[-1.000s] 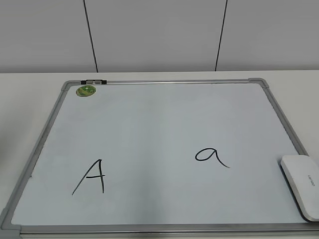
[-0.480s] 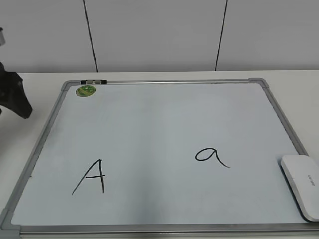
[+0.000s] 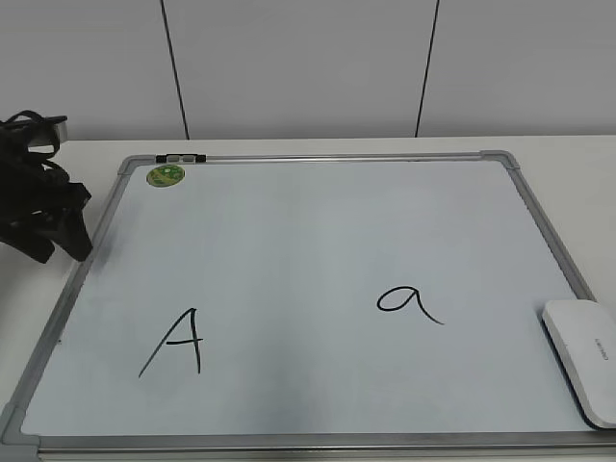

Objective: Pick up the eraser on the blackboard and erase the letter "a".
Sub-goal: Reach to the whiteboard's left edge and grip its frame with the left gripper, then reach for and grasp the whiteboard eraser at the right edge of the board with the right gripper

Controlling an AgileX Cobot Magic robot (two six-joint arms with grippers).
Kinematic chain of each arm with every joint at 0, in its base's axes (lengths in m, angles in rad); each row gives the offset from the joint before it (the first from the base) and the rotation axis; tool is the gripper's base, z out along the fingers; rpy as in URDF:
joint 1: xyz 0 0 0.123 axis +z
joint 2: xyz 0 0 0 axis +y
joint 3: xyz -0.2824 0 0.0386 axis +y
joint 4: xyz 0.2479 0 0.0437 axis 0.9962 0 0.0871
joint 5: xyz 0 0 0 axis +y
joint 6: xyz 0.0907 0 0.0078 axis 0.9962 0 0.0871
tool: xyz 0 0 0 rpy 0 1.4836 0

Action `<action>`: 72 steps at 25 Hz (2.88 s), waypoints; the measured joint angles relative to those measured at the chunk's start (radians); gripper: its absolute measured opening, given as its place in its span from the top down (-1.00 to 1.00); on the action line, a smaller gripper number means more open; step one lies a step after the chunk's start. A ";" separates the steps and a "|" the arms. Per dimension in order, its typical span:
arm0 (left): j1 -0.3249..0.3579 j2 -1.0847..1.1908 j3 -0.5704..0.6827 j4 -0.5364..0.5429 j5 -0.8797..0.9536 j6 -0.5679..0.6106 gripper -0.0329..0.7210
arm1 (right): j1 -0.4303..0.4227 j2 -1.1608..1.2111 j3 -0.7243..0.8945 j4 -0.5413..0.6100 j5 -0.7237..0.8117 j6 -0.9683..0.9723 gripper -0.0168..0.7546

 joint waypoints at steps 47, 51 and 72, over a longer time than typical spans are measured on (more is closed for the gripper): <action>0.070 0.184 -0.058 -0.144 -0.038 0.086 0.56 | 0.000 0.000 0.000 -0.006 0.000 0.000 -0.56; 0.070 0.184 -0.058 -0.146 -0.036 0.086 0.57 | 0.000 0.000 0.000 -0.006 0.000 0.000 -0.56; 0.088 0.192 -0.078 -0.160 0.027 0.086 0.55 | 0.000 0.000 0.000 -0.006 0.000 0.000 -0.56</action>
